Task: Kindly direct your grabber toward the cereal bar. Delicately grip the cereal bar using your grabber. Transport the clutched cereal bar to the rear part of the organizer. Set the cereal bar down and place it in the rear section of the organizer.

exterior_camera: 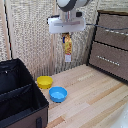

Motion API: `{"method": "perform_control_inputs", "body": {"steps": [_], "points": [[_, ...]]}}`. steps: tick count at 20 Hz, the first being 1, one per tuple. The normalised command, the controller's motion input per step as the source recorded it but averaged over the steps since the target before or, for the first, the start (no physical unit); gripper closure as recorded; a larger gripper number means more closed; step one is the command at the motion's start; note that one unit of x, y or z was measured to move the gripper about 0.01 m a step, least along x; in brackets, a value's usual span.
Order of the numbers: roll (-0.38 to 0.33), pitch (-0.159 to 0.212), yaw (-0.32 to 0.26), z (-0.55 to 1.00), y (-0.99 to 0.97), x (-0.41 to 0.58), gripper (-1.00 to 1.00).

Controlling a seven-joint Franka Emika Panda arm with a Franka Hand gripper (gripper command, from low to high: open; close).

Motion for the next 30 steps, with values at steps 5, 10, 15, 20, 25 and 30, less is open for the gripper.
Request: {"method": "perform_control_inputs", "body": {"steps": [5, 10, 15, 20, 25, 30], "points": [[0.067, 0.000, -0.273, 0.32, 0.22, -0.001, 1.00], [0.062, 0.000, -0.268, 0.29, 0.26, 0.000, 1.00], [0.080, 0.000, -0.269, 0.24, 0.26, 0.000, 1.00], [0.055, 0.000, -0.271, 0.16, 0.31, 0.000, 1.00], [0.003, 0.001, -0.215, 0.00, 0.58, 0.005, 1.00], [0.000, 0.002, -0.129, -0.04, 0.84, 0.065, 1.00]]}}
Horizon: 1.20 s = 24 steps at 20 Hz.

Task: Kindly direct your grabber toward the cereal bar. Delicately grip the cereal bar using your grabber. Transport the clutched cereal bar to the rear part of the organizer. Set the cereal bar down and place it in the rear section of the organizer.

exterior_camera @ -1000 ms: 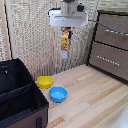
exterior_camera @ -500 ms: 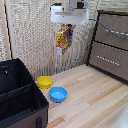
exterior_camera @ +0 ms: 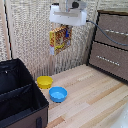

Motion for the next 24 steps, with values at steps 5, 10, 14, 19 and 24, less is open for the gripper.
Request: {"method": "perform_control_inputs", "body": {"steps": [5, 10, 14, 19, 24], "points": [[-0.016, -0.027, -0.141, 0.03, 0.82, 0.075, 1.00], [-0.032, -0.041, -0.151, 0.08, 0.79, 0.091, 1.00], [-0.032, -0.025, -0.125, 0.06, 0.84, 0.144, 1.00], [-0.032, -0.021, -0.122, 0.05, 0.84, 0.153, 1.00], [-0.022, -0.008, -0.096, 0.02, 0.89, 0.214, 1.00]]}}
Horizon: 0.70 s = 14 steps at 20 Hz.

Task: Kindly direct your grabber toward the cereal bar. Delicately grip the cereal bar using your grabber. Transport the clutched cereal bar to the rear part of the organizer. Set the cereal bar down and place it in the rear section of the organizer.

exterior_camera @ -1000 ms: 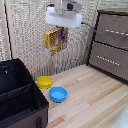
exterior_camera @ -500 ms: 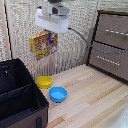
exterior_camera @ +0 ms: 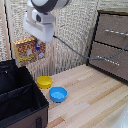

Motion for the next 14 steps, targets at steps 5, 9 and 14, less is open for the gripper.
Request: {"method": "perform_control_inputs", "body": {"steps": [5, 9, 14], "points": [[-0.023, -0.008, -0.095, 0.03, 0.88, 0.217, 1.00], [-0.029, -0.015, -0.089, 0.20, 0.88, 0.244, 1.00], [-0.046, -0.025, -0.088, 0.47, 0.85, 0.258, 1.00]]}}
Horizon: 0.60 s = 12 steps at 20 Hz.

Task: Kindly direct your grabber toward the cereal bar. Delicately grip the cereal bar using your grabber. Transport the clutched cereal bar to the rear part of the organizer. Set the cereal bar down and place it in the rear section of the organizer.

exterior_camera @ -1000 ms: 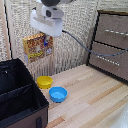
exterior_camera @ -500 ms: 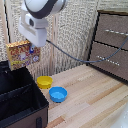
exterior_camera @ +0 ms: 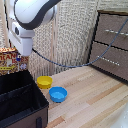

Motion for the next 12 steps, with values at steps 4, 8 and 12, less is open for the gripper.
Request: {"method": "perform_control_inputs", "body": {"steps": [4, 8, 12], "points": [[-0.062, -0.030, -0.085, 0.53, 0.83, 0.290, 1.00], [-0.071, -0.004, -0.074, 0.32, 0.79, 0.297, 1.00], [-0.110, 0.069, -0.043, -0.13, 0.70, 0.296, 1.00]]}}
